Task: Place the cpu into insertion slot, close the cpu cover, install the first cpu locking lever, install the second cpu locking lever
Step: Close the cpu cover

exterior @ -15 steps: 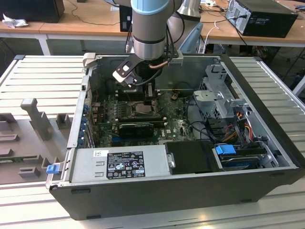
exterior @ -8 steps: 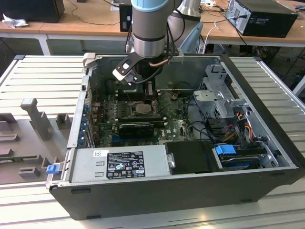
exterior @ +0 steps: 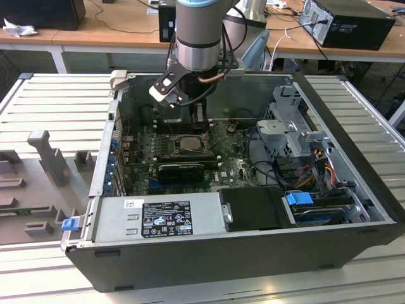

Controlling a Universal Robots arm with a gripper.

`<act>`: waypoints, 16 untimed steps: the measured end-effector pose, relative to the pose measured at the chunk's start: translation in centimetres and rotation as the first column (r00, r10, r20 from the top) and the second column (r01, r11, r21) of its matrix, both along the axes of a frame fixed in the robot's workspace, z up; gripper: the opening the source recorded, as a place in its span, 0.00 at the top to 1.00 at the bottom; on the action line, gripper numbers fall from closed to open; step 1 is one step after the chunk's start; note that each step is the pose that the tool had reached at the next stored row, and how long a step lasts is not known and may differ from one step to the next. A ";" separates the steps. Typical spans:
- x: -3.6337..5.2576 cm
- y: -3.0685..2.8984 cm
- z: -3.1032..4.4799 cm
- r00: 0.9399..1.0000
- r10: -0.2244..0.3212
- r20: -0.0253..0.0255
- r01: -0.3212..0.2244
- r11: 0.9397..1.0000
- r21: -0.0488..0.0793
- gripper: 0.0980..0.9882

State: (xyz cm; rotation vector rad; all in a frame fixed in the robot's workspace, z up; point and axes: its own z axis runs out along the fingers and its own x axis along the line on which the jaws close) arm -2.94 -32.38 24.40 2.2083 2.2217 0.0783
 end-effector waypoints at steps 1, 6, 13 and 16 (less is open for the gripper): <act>0.08 0.00 0.03 1.000 0.000 0.000 0.000 1.000 0.000 0.99; 0.36 0.01 0.52 1.000 0.000 0.000 0.000 1.000 0.000 0.99; 0.80 0.02 1.75 1.000 0.000 0.000 0.000 1.000 0.000 0.99; 1.17 0.03 1.83 1.000 0.000 0.000 0.000 1.000 0.000 0.99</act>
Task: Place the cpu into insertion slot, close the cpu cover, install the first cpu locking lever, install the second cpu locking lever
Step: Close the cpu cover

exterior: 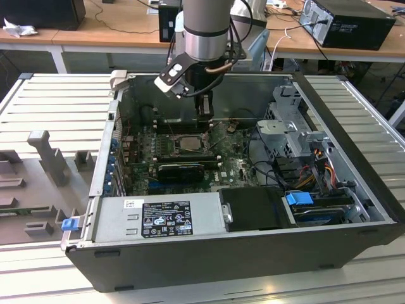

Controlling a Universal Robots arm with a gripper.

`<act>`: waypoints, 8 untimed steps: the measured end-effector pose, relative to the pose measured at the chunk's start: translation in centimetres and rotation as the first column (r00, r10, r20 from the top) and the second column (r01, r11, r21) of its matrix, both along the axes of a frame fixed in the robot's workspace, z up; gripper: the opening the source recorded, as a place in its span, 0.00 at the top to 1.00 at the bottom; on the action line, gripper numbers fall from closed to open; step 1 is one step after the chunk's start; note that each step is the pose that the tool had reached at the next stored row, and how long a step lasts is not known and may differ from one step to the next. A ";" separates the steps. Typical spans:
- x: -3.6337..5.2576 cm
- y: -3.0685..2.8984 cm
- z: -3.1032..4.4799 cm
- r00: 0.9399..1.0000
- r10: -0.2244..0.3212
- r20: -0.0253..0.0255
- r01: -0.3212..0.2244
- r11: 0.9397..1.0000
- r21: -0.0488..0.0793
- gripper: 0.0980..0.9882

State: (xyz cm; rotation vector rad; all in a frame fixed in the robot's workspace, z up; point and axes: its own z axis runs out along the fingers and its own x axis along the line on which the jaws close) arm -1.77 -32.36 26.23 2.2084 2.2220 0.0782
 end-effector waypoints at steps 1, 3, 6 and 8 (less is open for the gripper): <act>0.24 0.00 0.02 1.000 0.000 0.000 0.000 1.000 0.000 0.99; 0.61 -0.01 0.03 1.000 0.000 -0.001 0.000 1.000 0.000 0.99; 1.40 0.00 0.02 1.000 0.000 -0.002 0.000 1.000 0.000 0.99; 1.93 0.00 0.02 1.000 0.000 -0.002 0.000 1.000 0.000 0.99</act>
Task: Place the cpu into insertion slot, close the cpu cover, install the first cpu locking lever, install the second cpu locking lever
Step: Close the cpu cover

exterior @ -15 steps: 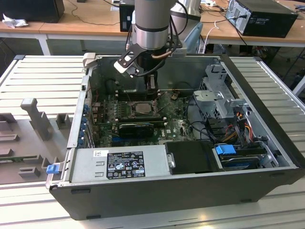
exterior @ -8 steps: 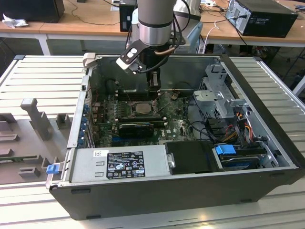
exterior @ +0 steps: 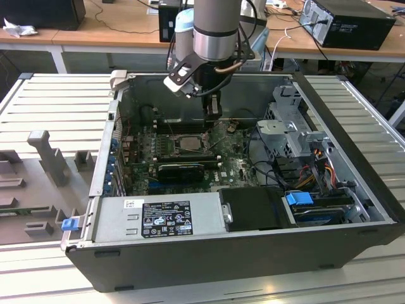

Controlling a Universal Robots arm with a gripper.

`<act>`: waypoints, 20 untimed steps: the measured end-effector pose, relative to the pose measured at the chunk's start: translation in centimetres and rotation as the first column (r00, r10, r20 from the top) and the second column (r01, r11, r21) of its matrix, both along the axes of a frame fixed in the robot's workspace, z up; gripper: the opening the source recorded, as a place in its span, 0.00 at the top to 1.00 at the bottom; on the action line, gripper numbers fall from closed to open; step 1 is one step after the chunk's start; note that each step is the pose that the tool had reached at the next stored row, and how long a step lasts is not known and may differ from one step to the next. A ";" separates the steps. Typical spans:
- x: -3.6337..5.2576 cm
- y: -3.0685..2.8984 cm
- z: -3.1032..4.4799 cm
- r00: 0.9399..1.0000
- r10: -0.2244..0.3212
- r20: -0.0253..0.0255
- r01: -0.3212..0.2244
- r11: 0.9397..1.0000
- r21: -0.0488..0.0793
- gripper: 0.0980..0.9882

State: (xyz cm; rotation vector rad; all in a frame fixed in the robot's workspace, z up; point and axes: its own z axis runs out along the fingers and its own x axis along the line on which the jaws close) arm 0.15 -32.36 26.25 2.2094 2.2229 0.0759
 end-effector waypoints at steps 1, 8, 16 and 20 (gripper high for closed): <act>0.21 0.00 0.00 1.000 0.000 0.000 0.000 1.000 0.000 0.99; 2.88 0.00 0.03 1.000 0.000 0.000 0.000 1.000 0.000 0.99; 5.83 0.01 -0.62 1.000 0.000 0.000 0.000 1.000 0.000 0.99; 5.70 0.04 -1.25 1.000 0.001 -0.002 -0.001 1.000 0.000 0.99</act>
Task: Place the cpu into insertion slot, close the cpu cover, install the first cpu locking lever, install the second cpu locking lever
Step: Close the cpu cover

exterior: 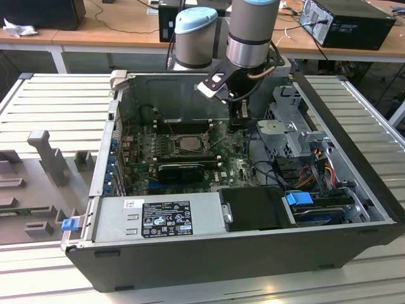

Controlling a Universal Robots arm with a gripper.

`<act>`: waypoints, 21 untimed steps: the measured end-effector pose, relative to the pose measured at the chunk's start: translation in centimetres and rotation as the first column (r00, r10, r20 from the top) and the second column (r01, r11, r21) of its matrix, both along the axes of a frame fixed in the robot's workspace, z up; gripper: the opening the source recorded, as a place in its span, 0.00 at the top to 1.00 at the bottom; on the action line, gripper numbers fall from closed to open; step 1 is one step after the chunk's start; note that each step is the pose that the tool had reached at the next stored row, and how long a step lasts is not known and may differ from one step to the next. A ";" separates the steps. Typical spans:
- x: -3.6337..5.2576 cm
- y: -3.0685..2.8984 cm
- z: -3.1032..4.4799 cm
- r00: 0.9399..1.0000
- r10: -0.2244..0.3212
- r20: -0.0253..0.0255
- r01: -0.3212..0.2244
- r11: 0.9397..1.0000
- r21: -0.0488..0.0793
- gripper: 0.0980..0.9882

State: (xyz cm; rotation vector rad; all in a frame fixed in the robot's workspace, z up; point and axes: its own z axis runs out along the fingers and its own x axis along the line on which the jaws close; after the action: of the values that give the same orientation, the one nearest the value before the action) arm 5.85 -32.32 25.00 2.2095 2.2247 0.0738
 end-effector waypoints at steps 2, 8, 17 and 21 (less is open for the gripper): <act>-0.17 0.01 -0.17 1.000 0.000 -0.003 0.000 1.000 0.000 0.99; -0.38 -0.02 -0.20 1.000 0.001 -0.005 -0.001 1.000 0.000 0.99; -0.86 -0.02 -0.20 1.000 0.001 -0.005 -0.001 1.000 0.000 0.99; -0.95 -0.02 -0.21 1.000 0.001 -0.005 -0.001 1.000 0.000 0.99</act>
State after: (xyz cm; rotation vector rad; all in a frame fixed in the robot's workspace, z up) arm 4.90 -32.34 24.80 2.2106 2.2286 0.0687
